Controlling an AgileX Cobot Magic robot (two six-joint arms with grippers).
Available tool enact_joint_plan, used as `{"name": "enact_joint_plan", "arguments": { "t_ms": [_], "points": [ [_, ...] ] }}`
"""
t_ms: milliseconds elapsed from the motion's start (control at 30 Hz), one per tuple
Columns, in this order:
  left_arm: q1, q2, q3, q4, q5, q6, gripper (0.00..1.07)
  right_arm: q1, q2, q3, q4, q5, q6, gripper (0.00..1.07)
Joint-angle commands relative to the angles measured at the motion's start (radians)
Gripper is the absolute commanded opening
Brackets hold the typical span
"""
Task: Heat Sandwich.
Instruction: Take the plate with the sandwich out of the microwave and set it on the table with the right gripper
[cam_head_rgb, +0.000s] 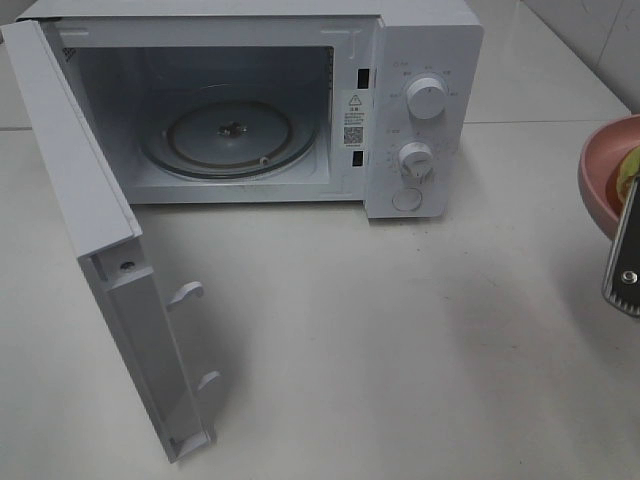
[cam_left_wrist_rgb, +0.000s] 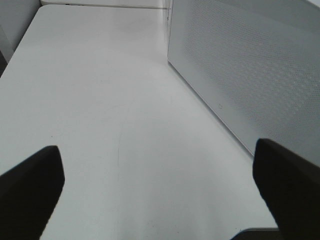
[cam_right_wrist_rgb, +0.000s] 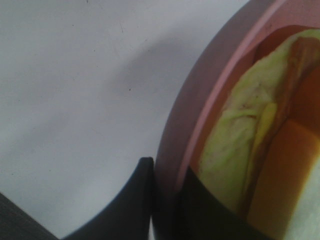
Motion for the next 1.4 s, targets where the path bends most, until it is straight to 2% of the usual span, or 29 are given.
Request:
{"name": "enact_joint_plan", "arguments": {
  "t_ms": [33, 200, 400, 733, 1033, 1400],
  "points": [
    [0.004, -0.016, 0.003, -0.002, -0.015, 0.001, 0.98, 0.003, 0.046, -0.009, -0.041, 0.022, 0.069, 0.0],
    [0.004, -0.016, 0.003, -0.002, -0.015, 0.001, 0.98, 0.003, 0.146, -0.047, -0.056, 0.022, 0.192, 0.0],
    [0.004, -0.016, 0.003, -0.002, -0.015, 0.001, 0.98, 0.003, 0.294, -0.142, -0.064, 0.025, 0.355, 0.0],
    [0.004, -0.016, 0.003, -0.002, -0.015, 0.001, 0.98, -0.022, 0.431, -0.217, -0.065, 0.035, 0.529, 0.0],
    [0.004, -0.016, 0.003, -0.002, -0.015, 0.001, 0.98, -0.115, 0.491, -0.236, -0.091, 0.04, 0.551, 0.0],
    [0.004, -0.016, 0.003, -0.002, -0.015, 0.001, 0.98, -0.27, 0.517, -0.235, -0.125, 0.015, 0.586, 0.0]
  ]
}}
